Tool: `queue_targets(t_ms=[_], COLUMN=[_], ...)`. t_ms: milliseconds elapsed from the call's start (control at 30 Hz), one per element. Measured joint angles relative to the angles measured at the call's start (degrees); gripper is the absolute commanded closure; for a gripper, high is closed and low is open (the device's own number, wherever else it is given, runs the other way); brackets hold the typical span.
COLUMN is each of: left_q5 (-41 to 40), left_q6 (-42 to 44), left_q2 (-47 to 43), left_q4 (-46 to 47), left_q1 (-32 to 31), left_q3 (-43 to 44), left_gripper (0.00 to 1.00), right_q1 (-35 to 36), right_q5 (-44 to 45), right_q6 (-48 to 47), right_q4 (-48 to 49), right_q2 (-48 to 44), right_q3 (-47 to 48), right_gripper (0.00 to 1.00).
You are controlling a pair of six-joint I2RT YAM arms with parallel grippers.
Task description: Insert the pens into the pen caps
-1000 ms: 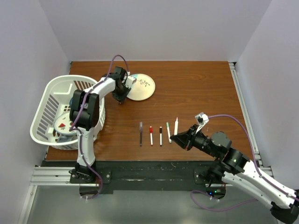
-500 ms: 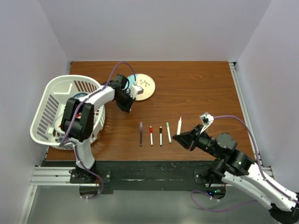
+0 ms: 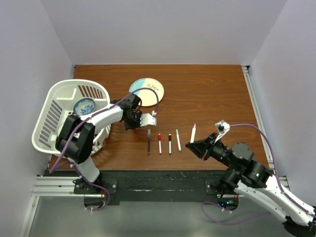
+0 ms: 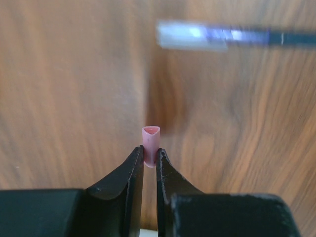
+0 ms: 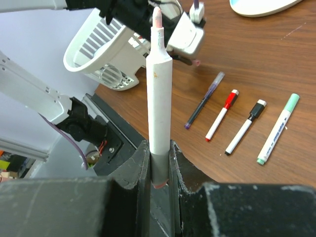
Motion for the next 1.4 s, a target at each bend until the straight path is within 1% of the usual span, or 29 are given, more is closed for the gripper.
queue_targets(t_ms=[133, 167, 267, 633, 700, 767, 933, 1100, 1200, 1233, 1300, 1367, 1400], left_q5=[-3.3, -3.4, -3.1, -1.3, -1.3, -1.3, -0.7, -0.6, -0.1, 0.1, 0.5, 1.1, 1.2], left_q6=[5.2, 6.4, 8.6, 9.7, 9.6, 9.6, 9.8, 10.7, 10.2, 9.4, 7.3, 4.0, 1.1], left_q2=[-0.1, -0.2, -1.0, -4.6, -5.7, -6.5, -6.9, -4.7, -4.0, -4.4, -5.9, -8.1, -9.4], left_q4=[0.4, 0.8, 1.7, 2.4, 2.5, 2.6, 2.4, 1.6, 1.1, 1.3, 2.0, 2.6, 3.1], left_q1=[-0.3, -0.3, -0.5, -1.4, -1.6, -1.8, -2.3, -3.3, -3.7, -3.8, -3.9, -4.0, -4.0], left_q3=[-2.0, -2.1, -2.0, -2.0, -2.0, -2.0, -2.2, -2.4, -2.4, -2.4, -2.4, -2.0, -1.5], left_gripper=[1.00, 0.91, 0.81, 0.76, 0.76, 0.82, 0.90, 0.92, 0.85, 0.80, 0.62, 0.56, 0.45], right_q1=[0.0, 0.0, 0.0, 0.0, 0.0, 0.0, 0.0, 0.0, 0.0, 0.0, 0.0, 0.0, 0.0], right_q5=[0.3, 0.5, 1.3, 1.7, 1.7, 1.7, 1.7, 1.9, 2.7, 2.8, 3.0, 3.2, 3.2], right_q6=[0.3, 0.4, 0.4, 1.0, 1.0, 1.0, 1.3, 1.5, 1.4, 1.4, 1.4, 1.4, 1.4], right_q4=[-1.2, -1.5, -1.9, -3.1, -3.3, -3.5, -4.1, -4.9, -5.5, -6.0, -6.8, -7.1, -7.3], right_q2=[-0.9, -1.0, -1.5, -2.2, -2.2, -2.2, -3.3, -4.4, -4.9, -5.2, -5.5, -5.5, -5.5], right_q3=[0.0, 0.1, 0.4, 0.9, 0.9, 0.9, 0.9, 1.4, 1.9, 2.2, 2.7, 3.1, 3.2], right_gripper=[1.00, 1.00, 1.00, 1.00, 1.00, 1.00, 1.00, 1.00, 1.00, 1.00, 1.00, 1.00, 1.00])
